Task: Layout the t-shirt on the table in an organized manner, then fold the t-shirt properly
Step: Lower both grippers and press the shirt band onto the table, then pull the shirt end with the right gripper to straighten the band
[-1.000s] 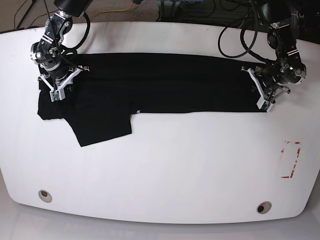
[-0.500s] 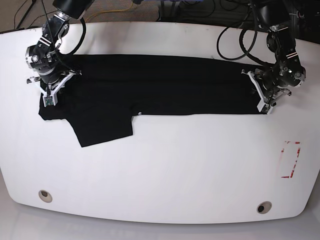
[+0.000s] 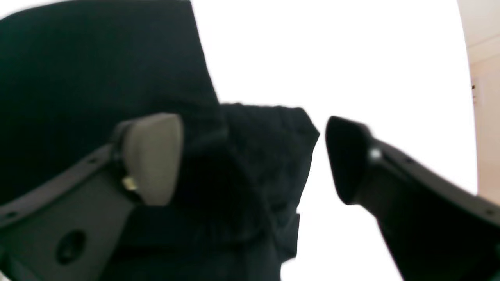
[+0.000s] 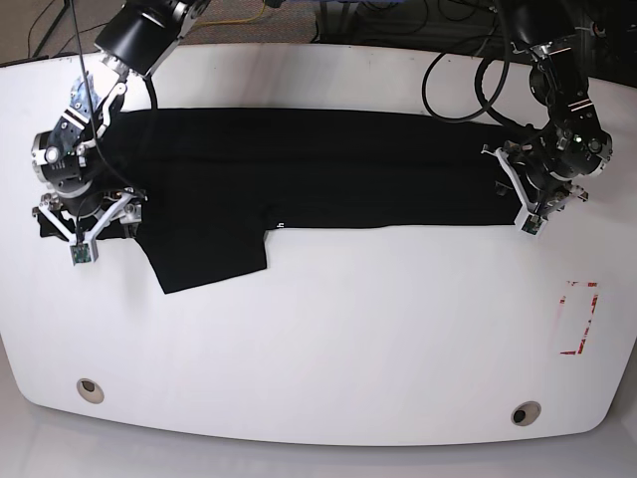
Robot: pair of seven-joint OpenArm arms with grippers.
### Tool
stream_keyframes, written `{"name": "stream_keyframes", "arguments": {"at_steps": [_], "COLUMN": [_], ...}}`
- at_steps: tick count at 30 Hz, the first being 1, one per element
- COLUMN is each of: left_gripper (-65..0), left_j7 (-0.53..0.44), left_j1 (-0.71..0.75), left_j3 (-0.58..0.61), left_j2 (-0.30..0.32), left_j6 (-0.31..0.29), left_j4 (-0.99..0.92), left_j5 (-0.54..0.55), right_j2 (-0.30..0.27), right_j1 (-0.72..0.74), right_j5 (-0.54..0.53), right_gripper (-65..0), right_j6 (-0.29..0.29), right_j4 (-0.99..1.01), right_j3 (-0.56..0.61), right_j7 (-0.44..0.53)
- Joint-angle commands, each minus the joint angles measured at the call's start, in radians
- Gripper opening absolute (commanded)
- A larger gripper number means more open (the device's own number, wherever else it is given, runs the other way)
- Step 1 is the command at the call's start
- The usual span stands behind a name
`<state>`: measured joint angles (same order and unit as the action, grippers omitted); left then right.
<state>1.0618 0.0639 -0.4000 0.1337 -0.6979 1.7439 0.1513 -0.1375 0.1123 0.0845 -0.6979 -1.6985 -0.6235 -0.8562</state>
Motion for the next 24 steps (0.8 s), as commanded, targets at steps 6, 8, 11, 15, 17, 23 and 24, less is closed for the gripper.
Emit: {"name": "stream_keyframes", "arguments": {"at_steps": [6, 8, 11, 15, 17, 23, 24], "left_gripper": [-37.1, -37.1, -37.1, -37.2, -37.4, -37.4, -37.4], "left_j7": [-0.013, -0.013, -0.013, -0.013, -0.013, -0.013, -0.013], "left_j1": [-0.014, -0.011, -0.008, -0.008, -0.006, 0.021, 0.021], "left_j3": [-0.003, 0.002, 0.002, -0.003, -0.003, -0.004, -0.004], "left_j2": [0.010, 0.010, 0.010, 0.011, 0.014, 0.016, 0.016], "left_j6": [0.000, 0.000, 0.000, 0.000, 0.000, 0.000, 0.000], "left_j4": [0.083, 0.097, 0.109, 0.110, 0.110, 0.110, 0.110], "left_j5": [0.008, 0.008, 0.008, 0.008, 0.008, 0.008, 0.008], "right_j2": [-0.070, -0.087, -0.107, -0.119, -0.121, -0.116, -0.115], "right_j1": [0.139, 0.183, 0.223, 0.270, 0.287, 0.317, 0.317], "right_j5": [-0.010, -0.010, -0.010, -0.010, -0.010, -0.010, -0.010], "right_gripper": [-10.6, -13.2, -15.7, -17.1, -17.3, -17.3, -17.3], "right_j6": [0.000, 0.000, 0.000, 0.000, 0.000, 0.000, 0.000], "right_j4": [0.269, 0.381, 0.486, 0.611, 0.657, 0.733, 0.733], "right_j3": [0.075, 0.101, 0.123, 0.144, 0.146, 0.147, 0.147], "right_j7": [0.102, 0.144, 0.183, 0.234, 0.251, 0.272, 0.272]}}
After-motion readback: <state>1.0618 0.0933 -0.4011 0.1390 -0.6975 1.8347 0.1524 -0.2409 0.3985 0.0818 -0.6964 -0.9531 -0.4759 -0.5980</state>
